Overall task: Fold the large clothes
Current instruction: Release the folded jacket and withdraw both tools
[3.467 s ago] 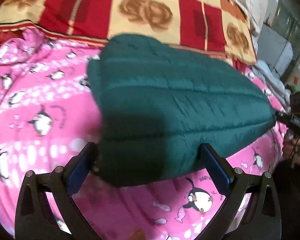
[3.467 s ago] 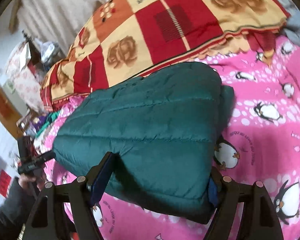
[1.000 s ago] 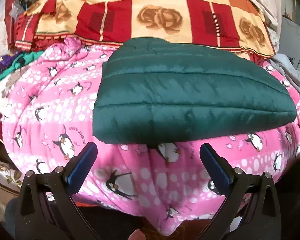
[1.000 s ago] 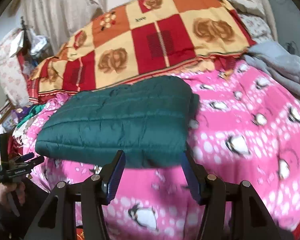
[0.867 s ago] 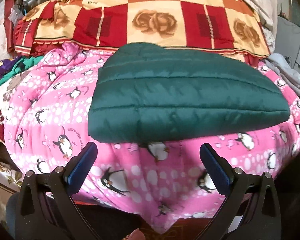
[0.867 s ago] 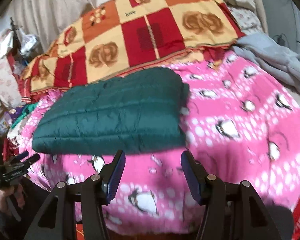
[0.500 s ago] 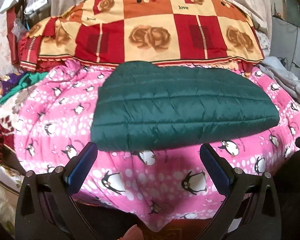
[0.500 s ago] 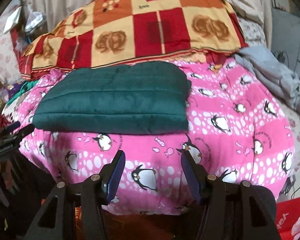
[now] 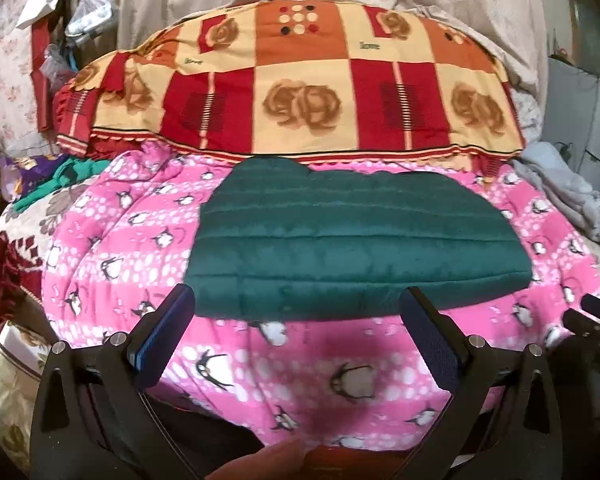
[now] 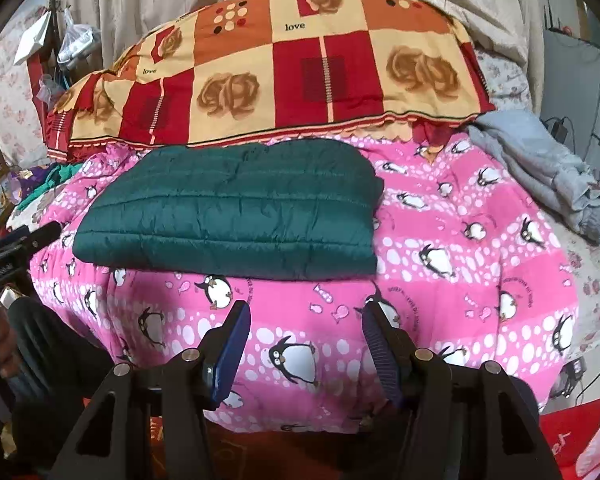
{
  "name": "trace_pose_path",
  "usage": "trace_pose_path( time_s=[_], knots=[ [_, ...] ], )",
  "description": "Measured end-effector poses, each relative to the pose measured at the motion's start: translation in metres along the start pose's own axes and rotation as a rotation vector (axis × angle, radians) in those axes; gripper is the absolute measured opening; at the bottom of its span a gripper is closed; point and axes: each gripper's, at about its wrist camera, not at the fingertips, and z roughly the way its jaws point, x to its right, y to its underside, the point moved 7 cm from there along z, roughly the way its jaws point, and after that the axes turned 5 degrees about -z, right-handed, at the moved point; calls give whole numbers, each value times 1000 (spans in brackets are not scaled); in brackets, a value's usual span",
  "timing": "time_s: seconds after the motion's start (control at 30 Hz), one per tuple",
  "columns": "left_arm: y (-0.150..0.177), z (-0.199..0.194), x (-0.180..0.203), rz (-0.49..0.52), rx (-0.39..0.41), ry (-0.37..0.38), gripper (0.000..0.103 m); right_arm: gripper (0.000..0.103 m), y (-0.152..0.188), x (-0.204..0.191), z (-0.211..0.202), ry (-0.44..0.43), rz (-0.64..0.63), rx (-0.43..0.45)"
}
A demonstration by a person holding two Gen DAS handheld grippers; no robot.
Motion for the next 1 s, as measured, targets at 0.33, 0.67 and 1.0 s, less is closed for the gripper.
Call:
trace_pose_path(
  time_s=[0.33, 0.67, 1.0],
  knots=[
    [6, -14, 31, 30, -46, 67, 103, 56, -16, -11, -17, -7, -33, 34],
    [9, -13, 31, 9, -59, 73, 103, 56, -17, -15, -16, -13, -39, 30],
    [12, -11, 26, -7, -65, 85, 103, 56, -16, -18, -16, -5, -46, 31]
  ],
)
